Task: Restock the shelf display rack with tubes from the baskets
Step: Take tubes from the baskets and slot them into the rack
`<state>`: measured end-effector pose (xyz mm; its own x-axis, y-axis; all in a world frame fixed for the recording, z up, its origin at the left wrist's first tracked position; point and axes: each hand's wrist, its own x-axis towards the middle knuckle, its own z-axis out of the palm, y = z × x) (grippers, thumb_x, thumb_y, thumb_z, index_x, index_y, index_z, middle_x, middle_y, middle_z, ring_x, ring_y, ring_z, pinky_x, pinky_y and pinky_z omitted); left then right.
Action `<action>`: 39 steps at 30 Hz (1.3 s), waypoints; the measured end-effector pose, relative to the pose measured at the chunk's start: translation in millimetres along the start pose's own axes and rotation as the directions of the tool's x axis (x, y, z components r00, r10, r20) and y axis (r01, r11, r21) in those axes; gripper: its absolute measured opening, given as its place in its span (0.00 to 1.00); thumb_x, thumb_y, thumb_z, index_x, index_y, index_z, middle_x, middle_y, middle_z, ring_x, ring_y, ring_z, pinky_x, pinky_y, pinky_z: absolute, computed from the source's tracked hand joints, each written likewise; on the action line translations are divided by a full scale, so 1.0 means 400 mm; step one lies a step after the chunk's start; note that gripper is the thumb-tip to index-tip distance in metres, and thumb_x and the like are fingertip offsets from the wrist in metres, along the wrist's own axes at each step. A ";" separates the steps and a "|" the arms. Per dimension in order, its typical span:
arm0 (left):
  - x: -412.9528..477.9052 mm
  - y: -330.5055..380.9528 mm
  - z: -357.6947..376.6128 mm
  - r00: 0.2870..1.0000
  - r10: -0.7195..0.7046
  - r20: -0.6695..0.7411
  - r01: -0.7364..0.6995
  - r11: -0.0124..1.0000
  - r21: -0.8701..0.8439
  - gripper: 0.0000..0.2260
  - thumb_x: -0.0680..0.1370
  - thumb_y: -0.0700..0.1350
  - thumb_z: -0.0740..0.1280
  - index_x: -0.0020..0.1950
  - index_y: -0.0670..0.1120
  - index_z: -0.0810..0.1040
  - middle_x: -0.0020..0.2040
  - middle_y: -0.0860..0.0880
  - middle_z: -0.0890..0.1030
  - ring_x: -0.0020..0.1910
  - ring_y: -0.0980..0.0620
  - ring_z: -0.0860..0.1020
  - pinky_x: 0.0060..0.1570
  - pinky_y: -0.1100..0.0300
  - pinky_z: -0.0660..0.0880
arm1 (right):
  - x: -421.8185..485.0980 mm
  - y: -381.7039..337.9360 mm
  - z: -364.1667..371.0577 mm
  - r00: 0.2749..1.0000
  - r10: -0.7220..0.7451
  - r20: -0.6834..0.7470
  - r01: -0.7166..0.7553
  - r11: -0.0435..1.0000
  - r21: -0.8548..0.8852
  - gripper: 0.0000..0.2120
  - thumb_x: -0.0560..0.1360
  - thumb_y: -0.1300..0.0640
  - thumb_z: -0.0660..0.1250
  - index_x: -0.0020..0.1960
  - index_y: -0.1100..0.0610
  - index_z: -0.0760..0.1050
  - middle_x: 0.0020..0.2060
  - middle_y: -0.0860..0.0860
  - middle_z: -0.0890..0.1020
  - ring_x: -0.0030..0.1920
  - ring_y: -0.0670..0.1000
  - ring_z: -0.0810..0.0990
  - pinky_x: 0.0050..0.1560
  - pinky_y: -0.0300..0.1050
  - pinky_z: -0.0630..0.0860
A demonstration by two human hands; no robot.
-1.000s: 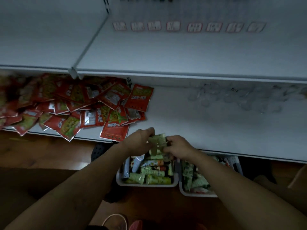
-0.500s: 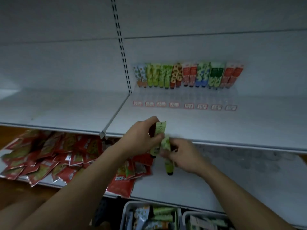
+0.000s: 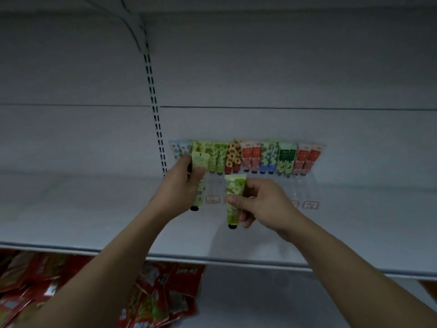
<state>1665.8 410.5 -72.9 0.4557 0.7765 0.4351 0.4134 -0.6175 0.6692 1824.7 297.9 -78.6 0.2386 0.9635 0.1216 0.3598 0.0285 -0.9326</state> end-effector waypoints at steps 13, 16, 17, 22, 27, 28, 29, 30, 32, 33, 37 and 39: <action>0.218 -0.139 0.029 0.975 0.081 -0.208 -0.099 0.992 -0.080 0.11 0.79 0.45 0.64 0.40 0.45 0.65 0.34 0.51 0.66 0.33 0.54 0.67 0.34 0.68 0.66 | 0.295 0.008 0.013 0.901 -0.177 -0.396 0.091 0.970 -0.226 0.22 0.72 0.49 0.73 0.37 0.68 0.72 0.33 0.65 0.80 0.35 0.62 0.81 0.41 0.61 0.79; 0.254 -0.192 0.033 0.980 0.067 -0.186 -0.089 0.990 -0.111 0.10 0.77 0.47 0.68 0.46 0.40 0.73 0.42 0.45 0.73 0.44 0.45 0.76 0.43 0.47 0.78 | 0.339 0.018 0.013 0.880 -0.224 -0.420 0.128 0.961 -0.244 0.16 0.71 0.52 0.74 0.44 0.64 0.72 0.28 0.60 0.76 0.34 0.63 0.80 0.37 0.61 0.79; 0.262 -0.203 0.030 0.980 0.058 -0.189 -0.082 0.989 -0.120 0.11 0.77 0.46 0.68 0.46 0.39 0.73 0.42 0.41 0.73 0.44 0.42 0.76 0.43 0.45 0.78 | 0.350 0.021 0.015 0.879 -0.234 -0.415 0.138 0.959 -0.248 0.14 0.72 0.54 0.74 0.50 0.61 0.73 0.27 0.57 0.74 0.33 0.62 0.80 0.36 0.60 0.79; 0.272 -0.207 0.023 0.967 0.088 -0.241 -0.141 0.967 -0.213 0.04 0.76 0.39 0.68 0.46 0.44 0.74 0.37 0.43 0.77 0.34 0.55 0.77 0.31 0.66 0.75 | 0.387 0.027 0.033 0.914 -0.220 -0.341 0.151 0.964 -0.217 0.09 0.77 0.60 0.68 0.51 0.65 0.74 0.36 0.70 0.74 0.33 0.64 0.79 0.30 0.62 0.75; 0.280 -0.202 0.034 0.971 0.104 -0.216 -0.151 0.964 -0.217 0.05 0.75 0.41 0.70 0.48 0.45 0.76 0.38 0.45 0.80 0.39 0.49 0.79 0.41 0.56 0.77 | 0.399 0.028 0.003 0.892 -0.248 -0.378 0.150 0.951 -0.271 0.08 0.74 0.58 0.72 0.47 0.63 0.78 0.33 0.62 0.81 0.30 0.54 0.82 0.33 0.53 0.81; 0.283 -0.202 0.037 0.973 0.092 -0.214 -0.141 0.964 -0.227 0.05 0.75 0.42 0.71 0.48 0.45 0.76 0.37 0.46 0.80 0.39 0.48 0.80 0.43 0.54 0.78 | 0.400 0.030 -0.006 0.882 -0.268 -0.388 0.144 0.937 -0.320 0.07 0.74 0.57 0.72 0.46 0.62 0.79 0.32 0.58 0.82 0.31 0.52 0.83 0.34 0.50 0.81; 0.285 -0.201 0.040 0.974 0.084 -0.210 -0.135 0.961 -0.243 0.05 0.75 0.42 0.71 0.48 0.46 0.76 0.37 0.45 0.80 0.39 0.47 0.80 0.42 0.51 0.78 | 0.401 0.032 -0.012 0.874 -0.283 -0.395 0.138 0.924 -0.356 0.07 0.74 0.56 0.71 0.46 0.60 0.79 0.32 0.56 0.83 0.31 0.49 0.83 0.35 0.48 0.82; 0.287 -0.201 0.044 0.976 0.074 -0.206 -0.127 0.958 -0.255 0.05 0.75 0.42 0.71 0.47 0.46 0.76 0.37 0.44 0.80 0.38 0.46 0.80 0.42 0.48 0.79 | 0.403 0.035 -0.018 0.869 -0.292 -0.400 0.137 0.918 -0.372 0.06 0.74 0.56 0.71 0.47 0.59 0.79 0.32 0.55 0.83 0.32 0.49 0.83 0.36 0.48 0.82; 0.288 -0.197 0.054 0.981 0.068 -0.183 -0.116 0.958 -0.264 0.06 0.74 0.42 0.71 0.45 0.49 0.75 0.37 0.44 0.80 0.35 0.48 0.80 0.40 0.48 0.79 | 0.409 0.042 -0.024 0.867 -0.301 -0.398 0.147 0.916 -0.372 0.05 0.75 0.57 0.71 0.49 0.57 0.78 0.33 0.56 0.82 0.33 0.50 0.84 0.38 0.50 0.82; 0.288 -0.192 0.061 0.983 0.070 -0.169 -0.112 0.960 -0.255 0.07 0.74 0.41 0.71 0.44 0.49 0.74 0.37 0.44 0.80 0.33 0.50 0.79 0.40 0.51 0.79 | 0.413 0.045 -0.024 0.867 -0.304 -0.394 0.149 0.914 -0.376 0.05 0.75 0.57 0.71 0.49 0.56 0.78 0.33 0.56 0.82 0.34 0.51 0.84 0.39 0.51 0.82; 0.285 -0.185 0.090 0.981 0.099 -0.168 -0.134 0.967 -0.215 0.07 0.74 0.41 0.72 0.45 0.47 0.74 0.36 0.51 0.76 0.38 0.47 0.79 0.41 0.63 0.76 | 0.423 0.043 -0.019 0.869 -0.293 -0.397 0.143 0.919 -0.366 0.03 0.74 0.59 0.71 0.46 0.57 0.78 0.34 0.56 0.83 0.34 0.51 0.84 0.40 0.52 0.82; 0.286 -0.186 0.096 0.976 0.100 -0.193 -0.133 0.978 -0.163 0.07 0.74 0.41 0.72 0.46 0.47 0.74 0.35 0.54 0.74 0.37 0.48 0.78 0.39 0.69 0.72 | 0.428 0.044 -0.014 0.879 -0.268 -0.394 0.143 0.937 -0.319 0.04 0.74 0.60 0.71 0.46 0.59 0.78 0.34 0.58 0.83 0.34 0.53 0.84 0.38 0.53 0.82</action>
<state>1717.6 540.3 -96.1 0.3343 0.7201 0.6080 0.2152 -0.6864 0.6946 1877.1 462.0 -72.2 0.4690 0.7341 0.4911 0.6589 0.0795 -0.7480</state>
